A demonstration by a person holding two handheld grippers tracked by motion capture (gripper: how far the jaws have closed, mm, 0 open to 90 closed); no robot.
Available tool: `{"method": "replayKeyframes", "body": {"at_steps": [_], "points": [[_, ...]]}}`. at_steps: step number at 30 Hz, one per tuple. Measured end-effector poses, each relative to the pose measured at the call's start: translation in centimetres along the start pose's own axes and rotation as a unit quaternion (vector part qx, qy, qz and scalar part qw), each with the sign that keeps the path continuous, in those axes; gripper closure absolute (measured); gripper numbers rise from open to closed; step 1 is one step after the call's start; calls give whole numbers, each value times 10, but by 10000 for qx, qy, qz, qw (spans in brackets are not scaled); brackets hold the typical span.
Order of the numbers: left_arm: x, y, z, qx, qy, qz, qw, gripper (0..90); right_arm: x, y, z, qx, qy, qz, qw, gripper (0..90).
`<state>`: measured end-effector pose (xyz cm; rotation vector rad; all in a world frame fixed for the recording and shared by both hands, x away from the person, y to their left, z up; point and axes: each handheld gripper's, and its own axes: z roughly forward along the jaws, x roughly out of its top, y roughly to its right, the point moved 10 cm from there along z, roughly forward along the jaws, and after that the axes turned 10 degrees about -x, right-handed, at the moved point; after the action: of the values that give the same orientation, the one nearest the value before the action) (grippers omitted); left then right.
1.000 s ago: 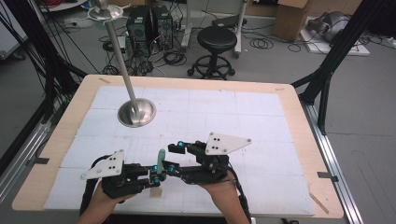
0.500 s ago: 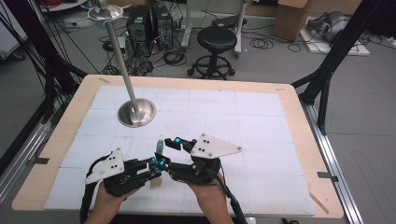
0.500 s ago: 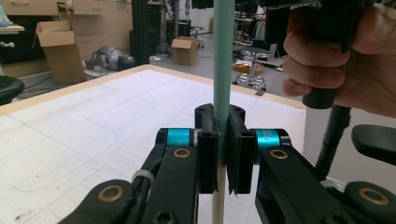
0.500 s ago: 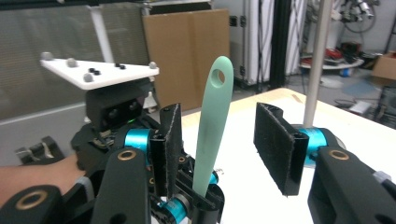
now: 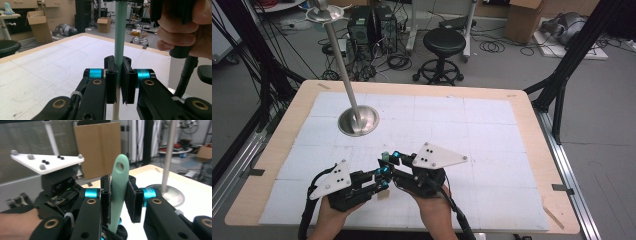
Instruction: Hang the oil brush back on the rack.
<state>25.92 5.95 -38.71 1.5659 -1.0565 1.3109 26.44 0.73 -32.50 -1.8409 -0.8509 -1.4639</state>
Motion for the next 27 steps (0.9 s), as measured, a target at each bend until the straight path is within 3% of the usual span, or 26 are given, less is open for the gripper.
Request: {"method": "replayKeyframes", "body": {"at_steps": [4, 6, 8, 13, 16, 20, 24, 27], "points": [[1, 3, -1, -165, 37, -10, 9999, 835, 1, -2, -1, 239, 15, 21, 9997, 794], [2, 5, -2, -373, 56, -48, 9993, 820, 2, -3, -2, 382, 14, 20, 9993, 799], [2, 8, -3, -685, 51, -170, 9975, 759, 2, -3, -4, 547, 24, -21, 9985, 805], [4, 12, -8, -1196, 90, -328, 9922, 644, 5, -3, -10, 1047, 115, -22, 9944, 827], [4, 13, -11, -1366, 85, -369, 9899, 626, 5, -1, -12, 1346, 106, -36, 9908, 830], [3, 15, -12, -1590, 36, -405, 9864, 615, 4, -2, -13, 1820, 118, -31, 9832, 831], [2, 18, -12, -1731, 14, -424, 9840, 612, 3, -5, -15, 2144, 63, -89, 9767, 832], [0, 21, -12, -1992, -67, -460, 9788, 612, 2, -8, -16, 2344, 30, -117, 9721, 832]]}}
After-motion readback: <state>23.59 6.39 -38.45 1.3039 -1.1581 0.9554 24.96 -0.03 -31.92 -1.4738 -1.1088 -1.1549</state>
